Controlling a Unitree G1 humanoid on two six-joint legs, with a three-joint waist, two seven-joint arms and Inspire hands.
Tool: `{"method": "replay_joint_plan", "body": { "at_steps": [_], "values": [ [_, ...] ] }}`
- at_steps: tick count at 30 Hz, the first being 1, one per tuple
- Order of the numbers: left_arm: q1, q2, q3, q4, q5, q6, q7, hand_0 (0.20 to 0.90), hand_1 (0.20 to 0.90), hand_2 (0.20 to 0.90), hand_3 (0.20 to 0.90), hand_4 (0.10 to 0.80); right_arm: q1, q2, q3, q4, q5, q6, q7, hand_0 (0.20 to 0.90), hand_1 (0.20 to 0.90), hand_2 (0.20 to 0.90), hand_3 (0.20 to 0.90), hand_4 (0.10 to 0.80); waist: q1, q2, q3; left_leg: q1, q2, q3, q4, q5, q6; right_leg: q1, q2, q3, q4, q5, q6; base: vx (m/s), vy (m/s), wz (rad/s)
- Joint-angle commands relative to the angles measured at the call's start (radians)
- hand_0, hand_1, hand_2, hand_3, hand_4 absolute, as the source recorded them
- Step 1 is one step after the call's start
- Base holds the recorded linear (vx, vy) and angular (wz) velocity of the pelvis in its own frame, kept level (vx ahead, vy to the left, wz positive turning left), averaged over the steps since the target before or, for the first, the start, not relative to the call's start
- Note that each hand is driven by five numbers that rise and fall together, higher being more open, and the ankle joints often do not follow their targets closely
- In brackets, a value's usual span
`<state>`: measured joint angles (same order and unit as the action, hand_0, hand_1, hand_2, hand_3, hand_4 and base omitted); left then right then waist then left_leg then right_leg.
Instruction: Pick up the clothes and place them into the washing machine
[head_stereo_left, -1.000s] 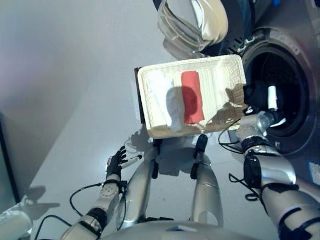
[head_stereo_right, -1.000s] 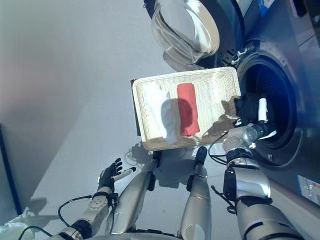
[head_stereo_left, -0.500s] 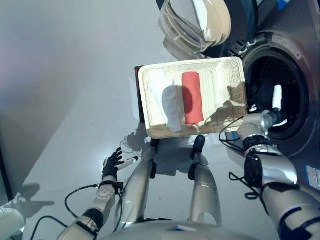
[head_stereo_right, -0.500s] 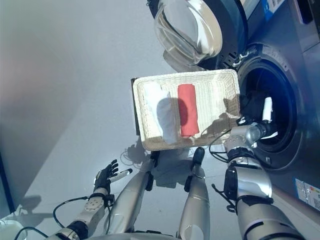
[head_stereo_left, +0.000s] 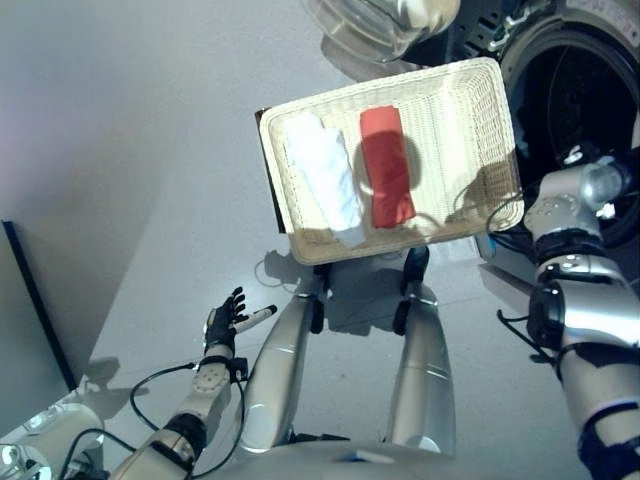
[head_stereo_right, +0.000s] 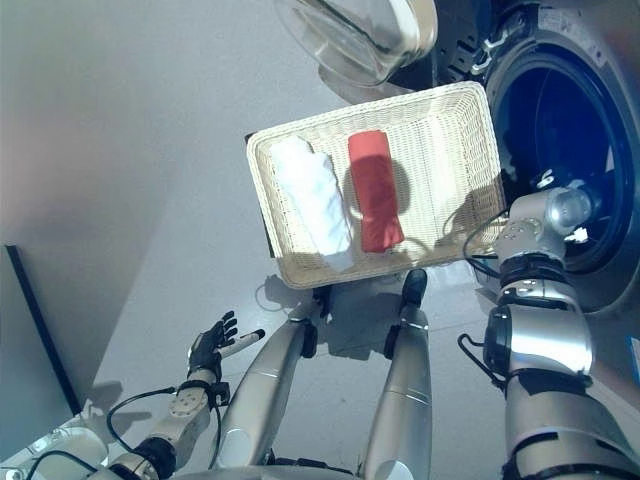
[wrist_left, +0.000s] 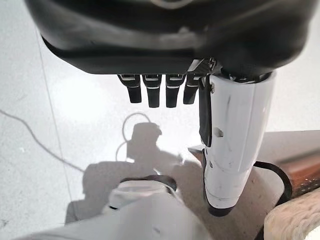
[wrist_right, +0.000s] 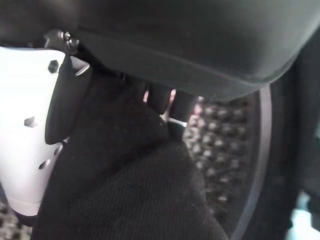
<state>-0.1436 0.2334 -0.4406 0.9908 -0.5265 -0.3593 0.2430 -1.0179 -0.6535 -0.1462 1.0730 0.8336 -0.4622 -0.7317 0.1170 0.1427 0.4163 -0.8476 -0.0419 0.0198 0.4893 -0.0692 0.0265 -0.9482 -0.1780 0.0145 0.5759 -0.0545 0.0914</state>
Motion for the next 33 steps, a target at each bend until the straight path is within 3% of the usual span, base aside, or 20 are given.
{"method": "replay_joint_plan", "body": {
  "at_steps": [1, 8, 13, 15, 19, 26, 33],
  "values": [
    [0.061, 0.002, 0.029, 0.016, -0.021, -0.029, 0.044, 0.9, 0.9, 0.9, 0.9, 0.8, -0.049, -0.209, 0.069, -0.135, -0.089, -0.126, -0.054, 0.2, 0.2, 0.2, 0.2, 0.3, -0.034, 0.031, -0.036, -0.086, 0.026, -0.057, 0.168, -0.101, -0.053, 0.018, 0.08, -0.049, 0.118, -0.135, -0.077, -0.032, -0.035, 0.12],
    [0.1, 0.014, 0.024, -0.024, -0.011, -0.033, 0.049, 0.9, 0.9, 0.9, 0.9, 0.8, -0.161, -0.316, 0.13, -0.097, -0.139, -0.116, -0.109, 0.2, 0.2, 0.2, 0.2, 0.3, -0.026, 0.068, -0.045, -0.145, 0.021, -0.056, 0.216, -0.119, -0.041, -0.069, 0.075, -0.03, 0.216, -0.173, -0.097, -0.013, -0.004, 0.01],
    [0.11, 0.022, 0.011, -0.035, 0.012, -0.041, 0.059, 0.9, 0.9, 0.9, 0.9, 0.8, -0.229, -0.394, 0.194, -0.033, -0.226, -0.087, -0.172, 0.2, 0.2, 0.2, 0.2, 0.3, -0.013, 0.095, -0.064, -0.133, 0.012, -0.053, 0.175, -0.104, -0.047, -0.076, 0.066, -0.023, 0.204, -0.172, -0.093, 0.0, -0.005, -0.03],
    [0.115, 0.022, 0.003, -0.039, 0.029, -0.046, 0.063, 0.9, 0.9, 0.9, 0.9, 0.8, -0.277, -0.433, 0.248, 0.05, -0.207, -0.066, -0.131, 0.9, 0.9, 0.9, 0.9, 0.8, -0.005, 0.102, -0.073, -0.123, 0.011, -0.05, 0.147, -0.094, -0.051, -0.073, 0.065, -0.022, 0.193, -0.168, -0.092, 0.016, 0.023, 0.04],
    [0.107, 0.016, -0.004, -0.031, 0.029, -0.047, 0.059, 0.9, 0.9, 0.9, 0.9, 0.8, -0.321, -0.437, 0.3, 0.155, -0.115, -0.056, -0.038, 0.9, 0.9, 0.9, 0.9, 0.8, 0.002, 0.101, -0.085, -0.105, 0.01, -0.045, 0.096, -0.074, -0.056, -0.055, 0.064, -0.023, 0.152, -0.152, -0.089, 0.022, -0.002, 0.05],
    [0.1, -0.002, -0.035, -0.013, -0.021, -0.04, 0.019, 0.9, 0.9, 0.9, 0.9, 0.8, -0.333, -0.394, 0.307, 0.251, -0.087, -0.03, -0.018, 0.9, 0.9, 0.9, 0.9, 0.8, 0.0, 0.107, -0.094, -0.065, 0.013, -0.044, -0.012, -0.024, -0.07, -0.019, 0.064, -0.037, 0.067, -0.114, -0.084, 0.002, -0.001, 0.01],
    [0.1, 0.007, -0.014, 0.006, -0.034, -0.038, 0.016, 0.9, 0.9, 0.9, 0.9, 0.8, -0.321, -0.343, 0.329, 0.274, -0.11, 0.018, 0.01, 0.9, 0.9, 0.9, 0.9, 0.8, 0.009, 0.111, -0.093, -0.019, 0.011, -0.046, -0.107, 0.027, -0.08, 0.032, 0.057, -0.056, -0.018, -0.074, -0.074, -0.007, 0.013, 0.04]
  ]
}}
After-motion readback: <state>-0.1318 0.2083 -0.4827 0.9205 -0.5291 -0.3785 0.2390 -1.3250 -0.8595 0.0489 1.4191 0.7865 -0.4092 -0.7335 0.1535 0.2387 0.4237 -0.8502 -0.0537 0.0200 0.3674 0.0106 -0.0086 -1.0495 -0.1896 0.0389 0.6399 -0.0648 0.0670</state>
